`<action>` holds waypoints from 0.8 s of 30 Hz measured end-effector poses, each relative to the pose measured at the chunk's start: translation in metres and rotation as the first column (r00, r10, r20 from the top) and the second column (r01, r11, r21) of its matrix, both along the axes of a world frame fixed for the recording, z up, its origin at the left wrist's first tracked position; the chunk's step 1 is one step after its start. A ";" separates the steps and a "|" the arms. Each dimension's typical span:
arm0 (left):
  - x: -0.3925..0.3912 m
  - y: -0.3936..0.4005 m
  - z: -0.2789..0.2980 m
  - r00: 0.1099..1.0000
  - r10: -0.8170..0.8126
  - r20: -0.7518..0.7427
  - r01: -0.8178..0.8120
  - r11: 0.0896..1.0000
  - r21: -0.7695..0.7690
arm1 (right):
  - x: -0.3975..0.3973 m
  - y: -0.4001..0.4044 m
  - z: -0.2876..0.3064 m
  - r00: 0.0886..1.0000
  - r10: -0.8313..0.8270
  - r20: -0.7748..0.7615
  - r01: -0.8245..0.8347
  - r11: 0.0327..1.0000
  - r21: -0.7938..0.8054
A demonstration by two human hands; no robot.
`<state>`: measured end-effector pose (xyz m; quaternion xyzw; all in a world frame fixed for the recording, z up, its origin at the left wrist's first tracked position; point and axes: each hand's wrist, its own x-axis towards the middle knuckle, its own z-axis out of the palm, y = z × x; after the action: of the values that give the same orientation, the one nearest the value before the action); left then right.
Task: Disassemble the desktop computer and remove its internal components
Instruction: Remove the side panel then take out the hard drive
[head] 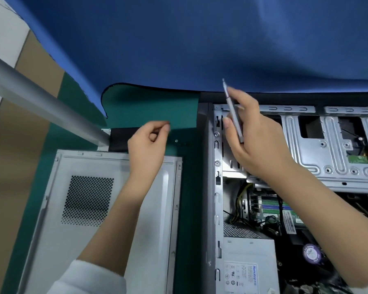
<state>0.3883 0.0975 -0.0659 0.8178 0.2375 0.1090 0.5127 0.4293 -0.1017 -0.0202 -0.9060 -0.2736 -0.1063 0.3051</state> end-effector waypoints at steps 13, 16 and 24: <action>-0.028 -0.032 0.077 0.997 0.058 0.054 0.009 0.593 -0.805 | -0.029 0.022 0.032 0.976 0.218 0.022 -0.212 0.964 -0.163; -0.034 -0.013 0.044 0.987 0.021 -0.156 -0.080 0.921 -0.381 | -0.025 -0.006 0.020 0.992 0.050 -0.119 -0.065 0.990 -0.129; -0.037 -0.047 -0.028 0.649 -0.279 -0.707 0.594 0.767 0.242 | -0.028 -0.020 0.002 0.990 -0.106 -0.089 0.086 0.975 -0.205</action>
<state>0.3509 0.0505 -0.0935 0.9332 0.1522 -0.2520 0.2062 0.4008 -0.1215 -0.0178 -0.9484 -0.2235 -0.0477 0.2200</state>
